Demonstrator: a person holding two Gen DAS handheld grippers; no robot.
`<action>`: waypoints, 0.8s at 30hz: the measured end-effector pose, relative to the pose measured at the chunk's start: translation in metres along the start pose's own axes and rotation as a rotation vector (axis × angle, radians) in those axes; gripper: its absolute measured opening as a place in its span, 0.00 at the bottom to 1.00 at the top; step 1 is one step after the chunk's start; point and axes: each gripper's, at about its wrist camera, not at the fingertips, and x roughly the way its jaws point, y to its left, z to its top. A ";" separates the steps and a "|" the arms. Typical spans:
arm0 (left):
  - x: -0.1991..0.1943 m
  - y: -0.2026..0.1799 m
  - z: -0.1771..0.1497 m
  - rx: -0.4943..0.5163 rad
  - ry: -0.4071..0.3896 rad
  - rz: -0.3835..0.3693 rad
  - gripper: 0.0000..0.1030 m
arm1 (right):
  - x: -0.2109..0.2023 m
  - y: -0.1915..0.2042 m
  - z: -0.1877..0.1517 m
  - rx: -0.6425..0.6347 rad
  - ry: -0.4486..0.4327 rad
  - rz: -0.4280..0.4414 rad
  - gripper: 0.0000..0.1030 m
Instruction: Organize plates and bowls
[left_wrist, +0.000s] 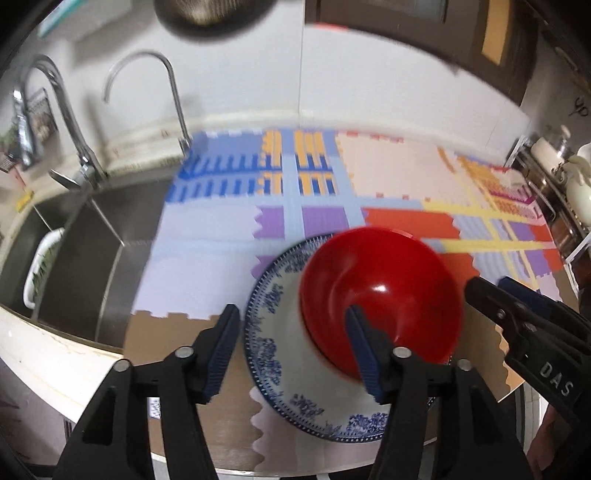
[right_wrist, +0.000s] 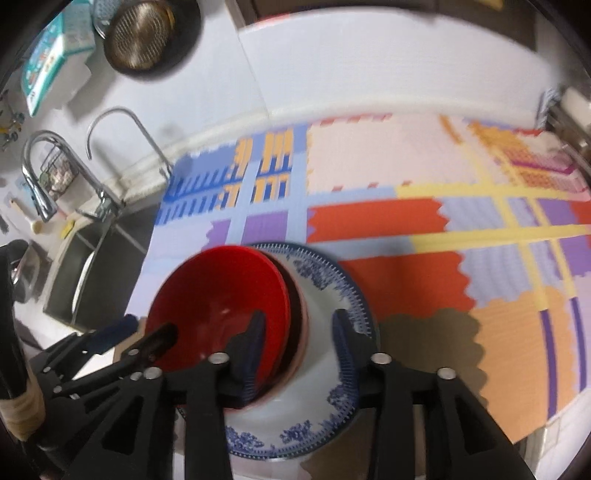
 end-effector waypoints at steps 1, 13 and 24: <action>-0.006 0.000 -0.002 0.002 -0.026 0.002 0.63 | -0.010 0.000 -0.004 -0.002 -0.034 -0.015 0.47; -0.073 -0.003 -0.051 -0.001 -0.225 0.060 0.86 | -0.083 -0.005 -0.054 -0.054 -0.278 -0.113 0.81; -0.130 -0.028 -0.106 -0.010 -0.325 0.129 0.94 | -0.132 -0.022 -0.102 -0.113 -0.330 -0.086 0.85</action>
